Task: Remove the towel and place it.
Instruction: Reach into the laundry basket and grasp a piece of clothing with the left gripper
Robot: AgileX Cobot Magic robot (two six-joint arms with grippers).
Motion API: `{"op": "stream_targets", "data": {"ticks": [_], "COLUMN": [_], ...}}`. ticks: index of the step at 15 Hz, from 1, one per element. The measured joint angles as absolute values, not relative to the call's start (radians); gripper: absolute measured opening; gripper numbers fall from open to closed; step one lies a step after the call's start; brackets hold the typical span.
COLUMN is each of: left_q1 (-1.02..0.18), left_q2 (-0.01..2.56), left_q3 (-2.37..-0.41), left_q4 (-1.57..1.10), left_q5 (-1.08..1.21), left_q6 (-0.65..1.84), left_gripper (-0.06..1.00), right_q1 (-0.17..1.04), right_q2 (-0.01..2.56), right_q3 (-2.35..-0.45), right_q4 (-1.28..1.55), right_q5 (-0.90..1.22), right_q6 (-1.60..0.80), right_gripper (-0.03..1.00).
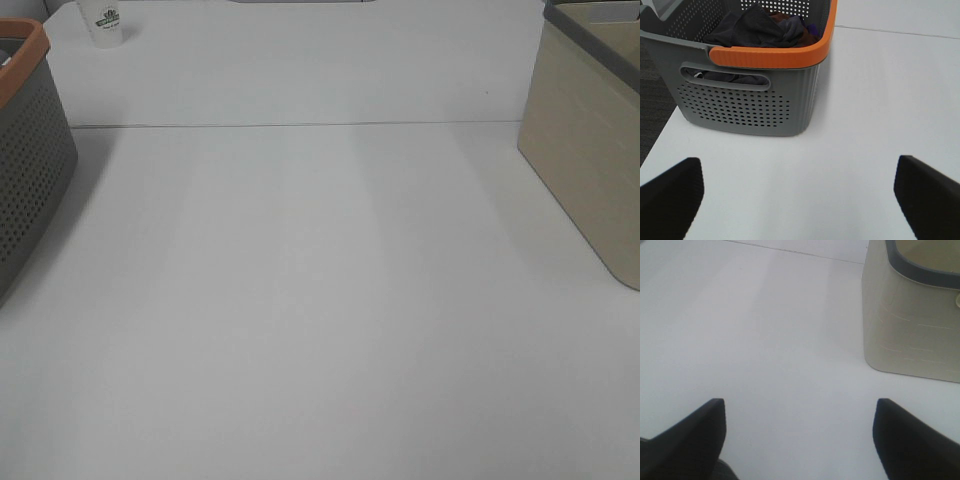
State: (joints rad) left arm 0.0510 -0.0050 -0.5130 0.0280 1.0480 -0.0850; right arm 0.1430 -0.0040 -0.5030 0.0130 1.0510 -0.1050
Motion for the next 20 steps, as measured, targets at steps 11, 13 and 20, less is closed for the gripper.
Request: {"op": "stream_targets", "data": {"ticks": [11,13,20], "left_q1": [0.051,0.051,0.051], "left_q2": [-0.005,-0.005,0.010], "left_q3": [-0.513,-0.513,-0.528], "left_q4": [0.014,0.015,0.023], "left_q5": [1.048,1.048,1.047], "left_q6": [-0.060,-0.060,-0.060], "left_gripper": [0.97,0.97,0.97], "right_q1": [0.143,0.143,0.143], "right_q2": [-0.004,-0.004,-0.004], "right_q3": [-0.503,-0.503,-0.503], "right_q4": [0.013,0.012,0.011], "right_q5": [1.051,1.051,1.051], "right_q6": [-0.104,-0.104,-0.104], "right_gripper": [0.79,0.79,0.79]}}
